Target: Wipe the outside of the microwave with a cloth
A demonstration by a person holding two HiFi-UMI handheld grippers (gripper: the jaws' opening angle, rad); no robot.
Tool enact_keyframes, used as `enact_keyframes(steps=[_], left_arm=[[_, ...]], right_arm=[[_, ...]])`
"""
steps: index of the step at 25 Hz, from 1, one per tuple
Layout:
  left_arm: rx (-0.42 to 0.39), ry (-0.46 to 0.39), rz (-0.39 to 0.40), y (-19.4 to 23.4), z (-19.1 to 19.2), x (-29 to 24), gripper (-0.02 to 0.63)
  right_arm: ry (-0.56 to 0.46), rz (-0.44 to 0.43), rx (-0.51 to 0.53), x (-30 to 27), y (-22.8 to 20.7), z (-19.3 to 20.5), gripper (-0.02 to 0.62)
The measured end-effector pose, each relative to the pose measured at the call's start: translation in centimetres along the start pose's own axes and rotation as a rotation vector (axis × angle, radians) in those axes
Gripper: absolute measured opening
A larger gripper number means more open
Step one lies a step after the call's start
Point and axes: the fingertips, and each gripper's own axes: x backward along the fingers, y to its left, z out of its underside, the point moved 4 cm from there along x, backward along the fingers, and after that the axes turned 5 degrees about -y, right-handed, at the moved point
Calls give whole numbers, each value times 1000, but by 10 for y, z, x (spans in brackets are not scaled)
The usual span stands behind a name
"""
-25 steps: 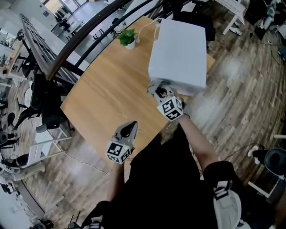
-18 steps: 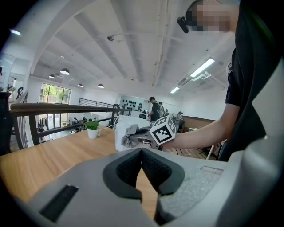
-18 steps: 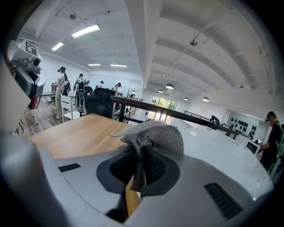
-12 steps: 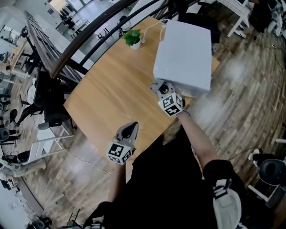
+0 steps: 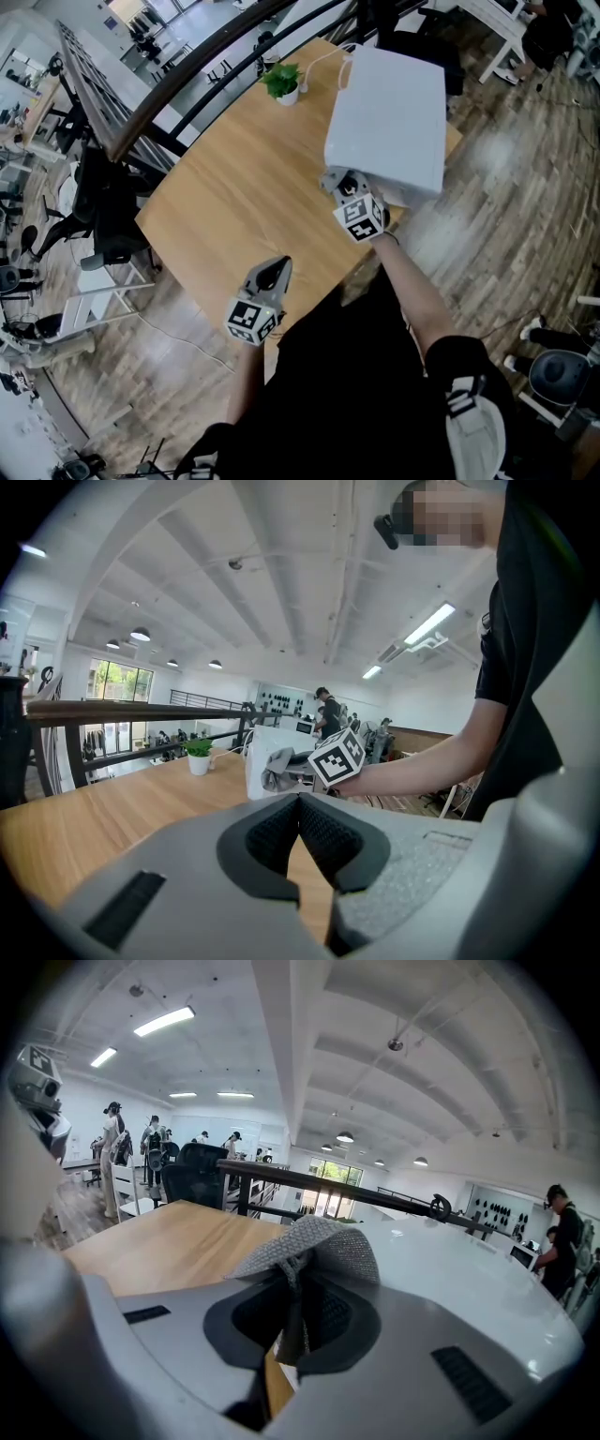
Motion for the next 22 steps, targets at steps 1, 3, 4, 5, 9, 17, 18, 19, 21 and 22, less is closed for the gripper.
enact_keyframes(steps=[1,3,4,5,9,17,18,19,21,22], left_arm=[[-2,-1,0,0,0,0,0],[-3,-1,-2,0,1,0,0],[-1,0,-3,0,2,1,0],[2,0,-4,0,3,1,0],[5,3,-9,2,3,3,0],[-5,-3,-3,0,1,2,0],[-3,-2,-3,-1,1,2,0],[-2,-2,-3,-1,0,2,0],[-4,-2,0,-2,0,1,0],[-4,-2,2,-2,0,0,0]], right_arm=[[-3,1,-4,0,-1,-1,17],[-10,4,-5,1,-2,-2,17],[-12,5,-5,1,-3,-2,17],[-13,7,-6,1,-3,-2,17],[-10,14,-8,2,-5,1,17],[-10,18,0,7,-9,3,17],[-10,19,1,8,-10,3,17],[-9,21,2,9,-11,4,17],[-4,23,3,11,-12,6,17],[-2,23,3,13,-13,7,17]])
